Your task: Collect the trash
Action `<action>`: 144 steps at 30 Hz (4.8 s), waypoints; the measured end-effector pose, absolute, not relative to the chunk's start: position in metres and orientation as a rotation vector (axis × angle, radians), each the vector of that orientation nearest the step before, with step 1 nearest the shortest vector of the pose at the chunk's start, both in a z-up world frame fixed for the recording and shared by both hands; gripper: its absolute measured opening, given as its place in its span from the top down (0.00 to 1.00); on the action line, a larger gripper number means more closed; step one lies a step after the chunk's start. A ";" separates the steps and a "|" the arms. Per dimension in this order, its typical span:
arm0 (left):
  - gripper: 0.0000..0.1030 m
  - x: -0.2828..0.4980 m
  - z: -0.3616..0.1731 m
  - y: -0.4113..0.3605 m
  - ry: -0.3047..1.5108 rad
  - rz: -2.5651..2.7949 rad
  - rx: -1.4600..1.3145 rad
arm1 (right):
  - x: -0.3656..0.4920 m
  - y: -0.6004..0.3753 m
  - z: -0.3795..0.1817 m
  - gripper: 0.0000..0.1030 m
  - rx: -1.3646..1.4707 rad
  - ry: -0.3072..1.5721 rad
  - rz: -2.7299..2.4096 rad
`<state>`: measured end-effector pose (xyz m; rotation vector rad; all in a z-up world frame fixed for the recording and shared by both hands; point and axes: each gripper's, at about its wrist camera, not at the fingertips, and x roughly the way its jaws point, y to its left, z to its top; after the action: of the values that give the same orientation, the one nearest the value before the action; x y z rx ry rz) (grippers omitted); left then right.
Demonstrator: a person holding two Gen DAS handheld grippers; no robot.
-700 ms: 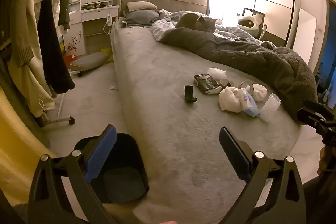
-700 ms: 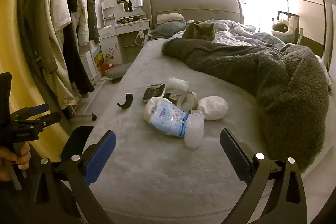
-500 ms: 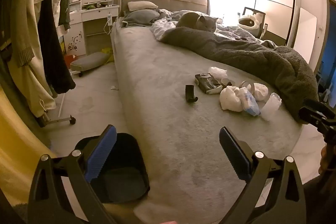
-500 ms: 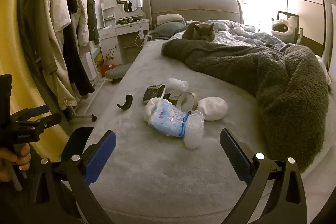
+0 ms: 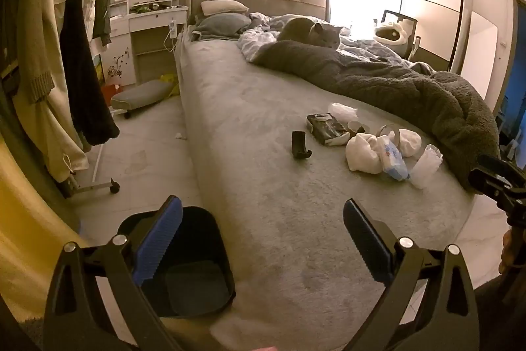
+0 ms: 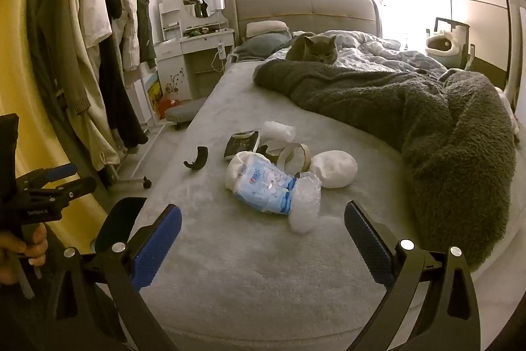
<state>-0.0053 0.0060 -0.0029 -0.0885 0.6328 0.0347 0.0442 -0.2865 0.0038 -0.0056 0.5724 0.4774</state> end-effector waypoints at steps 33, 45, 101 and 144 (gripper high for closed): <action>0.03 -0.003 -0.022 0.006 0.616 0.050 -0.053 | 0.042 -0.287 -0.014 0.03 0.007 0.572 0.491; 0.03 -0.004 -0.033 0.016 0.640 0.064 -0.035 | 0.044 -0.297 -0.021 0.03 0.023 0.628 0.441; 0.03 0.006 -0.035 0.031 0.640 -0.105 0.022 | 0.058 -0.288 -0.034 0.03 -0.049 0.672 0.425; 0.40 0.158 -0.065 0.000 0.777 -0.216 -0.089 | 0.128 -0.285 -0.006 0.74 0.022 0.642 0.308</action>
<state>0.1579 -0.0003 -0.0649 -0.0892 0.7771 -0.2156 0.1284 -0.2848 -0.0061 0.0221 0.6423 0.3080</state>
